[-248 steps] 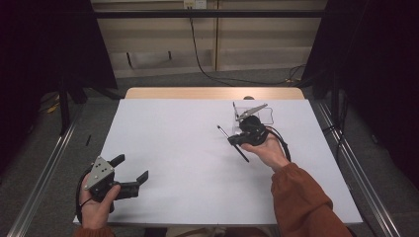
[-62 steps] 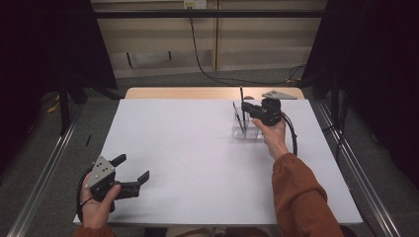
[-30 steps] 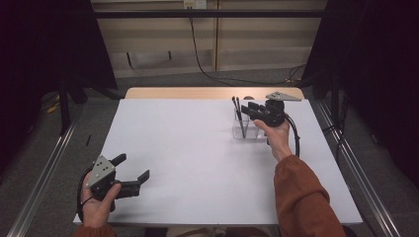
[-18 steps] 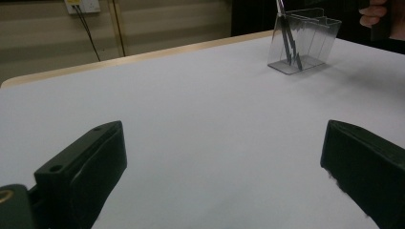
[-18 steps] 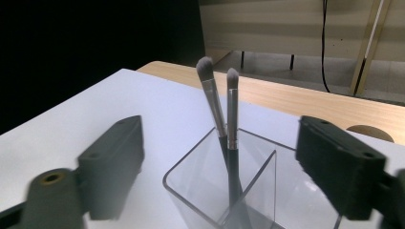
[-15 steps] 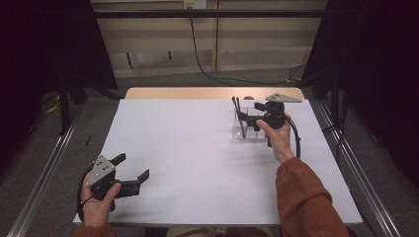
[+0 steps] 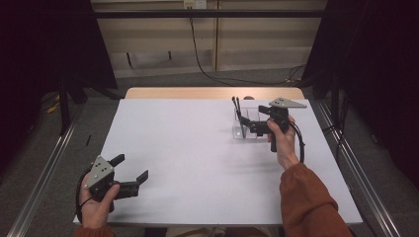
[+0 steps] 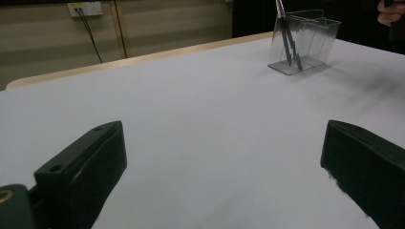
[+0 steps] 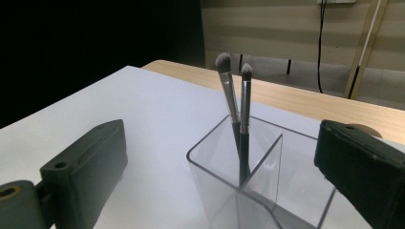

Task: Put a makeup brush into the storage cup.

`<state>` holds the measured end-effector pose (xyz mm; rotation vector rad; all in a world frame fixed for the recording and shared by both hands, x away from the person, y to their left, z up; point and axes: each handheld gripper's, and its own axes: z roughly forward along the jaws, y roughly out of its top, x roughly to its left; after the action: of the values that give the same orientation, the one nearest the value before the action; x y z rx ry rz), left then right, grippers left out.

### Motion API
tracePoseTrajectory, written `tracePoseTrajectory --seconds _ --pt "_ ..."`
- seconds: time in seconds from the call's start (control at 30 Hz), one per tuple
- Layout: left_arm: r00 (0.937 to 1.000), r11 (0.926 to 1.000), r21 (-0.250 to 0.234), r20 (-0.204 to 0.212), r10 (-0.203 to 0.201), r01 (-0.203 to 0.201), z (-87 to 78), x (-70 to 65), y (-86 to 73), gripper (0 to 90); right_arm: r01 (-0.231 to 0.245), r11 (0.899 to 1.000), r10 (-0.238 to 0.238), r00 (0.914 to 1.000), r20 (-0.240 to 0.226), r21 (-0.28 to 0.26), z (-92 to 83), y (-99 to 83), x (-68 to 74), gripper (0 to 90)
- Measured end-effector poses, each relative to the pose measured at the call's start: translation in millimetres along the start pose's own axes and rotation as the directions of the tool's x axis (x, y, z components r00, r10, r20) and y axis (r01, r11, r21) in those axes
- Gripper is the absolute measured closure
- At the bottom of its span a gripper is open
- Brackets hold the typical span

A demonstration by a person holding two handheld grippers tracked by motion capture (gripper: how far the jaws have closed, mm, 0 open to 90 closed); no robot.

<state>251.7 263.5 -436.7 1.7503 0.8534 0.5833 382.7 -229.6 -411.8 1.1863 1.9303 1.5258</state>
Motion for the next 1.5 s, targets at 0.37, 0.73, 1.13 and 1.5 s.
tracePoseTrajectory --seconds 0.37,0.73,1.13,1.5 --pt "0.9998 0.9998 -0.015 -0.013 -0.012 0.012 -1.2 0.8 -0.2 1.9 0.041 0.999 -0.041 0.9991 -0.005 -0.029 -25.8 -5.8 7.9 3.1" --pt "0.9997 0.9993 -0.028 -0.007 -0.025 0.025 -1.0 0.2 -0.1 2.0 0.063 0.997 -0.063 0.998 0.01 -0.042 -52.5 -12.5 12.2 2.1" --pt "0.9992 0.9989 -0.032 -0.02 -0.034 0.034 -1.5 0.9 0.2 2.0 0.035 0.999 -0.033 0.9987 0.038 -0.041 -82.2 -31.0 9.0 1.3" --pt "0.9991 0.9991 -0.028 -0.025 -0.034 0.033 -1.8 0.9 0.2 2.2 0.032 0.998 -0.027 0.9939 0.107 -0.049 -110.1 -55.3 7.4 1.3"
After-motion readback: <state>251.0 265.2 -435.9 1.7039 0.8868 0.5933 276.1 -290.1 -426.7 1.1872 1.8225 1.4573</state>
